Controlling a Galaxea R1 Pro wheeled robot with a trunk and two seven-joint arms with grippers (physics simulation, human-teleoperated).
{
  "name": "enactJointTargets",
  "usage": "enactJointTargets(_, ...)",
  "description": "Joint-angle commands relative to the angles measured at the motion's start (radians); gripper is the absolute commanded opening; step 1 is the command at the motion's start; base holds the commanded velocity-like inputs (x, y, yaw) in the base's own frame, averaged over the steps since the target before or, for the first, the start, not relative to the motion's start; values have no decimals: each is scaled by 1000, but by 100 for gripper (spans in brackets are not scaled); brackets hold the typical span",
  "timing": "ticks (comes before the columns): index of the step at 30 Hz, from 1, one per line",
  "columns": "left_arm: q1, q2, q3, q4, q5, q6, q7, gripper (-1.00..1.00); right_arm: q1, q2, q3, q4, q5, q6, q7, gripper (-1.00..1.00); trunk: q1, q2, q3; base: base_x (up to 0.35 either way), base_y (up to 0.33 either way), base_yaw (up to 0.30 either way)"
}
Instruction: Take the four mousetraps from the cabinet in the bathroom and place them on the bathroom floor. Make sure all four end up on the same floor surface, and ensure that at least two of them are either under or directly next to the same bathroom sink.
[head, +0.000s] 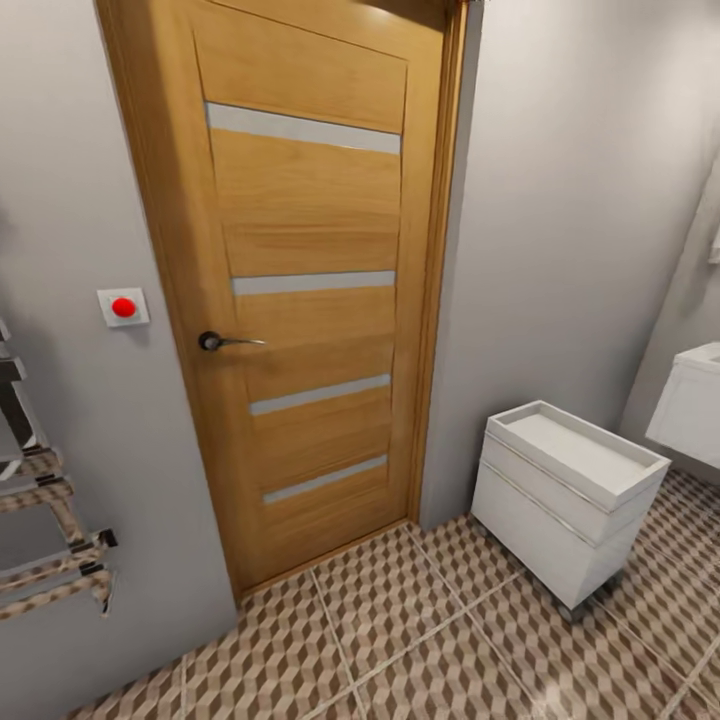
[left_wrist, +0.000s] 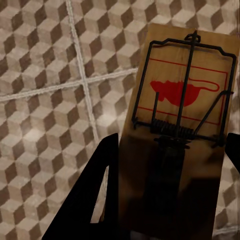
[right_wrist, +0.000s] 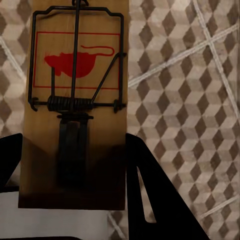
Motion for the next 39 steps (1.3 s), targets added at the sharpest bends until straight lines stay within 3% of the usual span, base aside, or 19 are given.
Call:
enactJointTargets(1,-1,0,3,1,0,-4,4,-100,-2,0,-7,2,6,2,-1,-100,0,-1,-1,0,0,-298)
enactJointTargets(35,-1,-1,3,3,-5,-3,-2,-100,-2,0,-7,2,6,3,-1,-100,0,-1,-1,0,0,-298)
enactJointTargets(39,-1,-22,2,4,-8,-2,-3,-100,-2,-1,-7,2,6,3,-1,-100,0,-1,-1,0,0,-298)
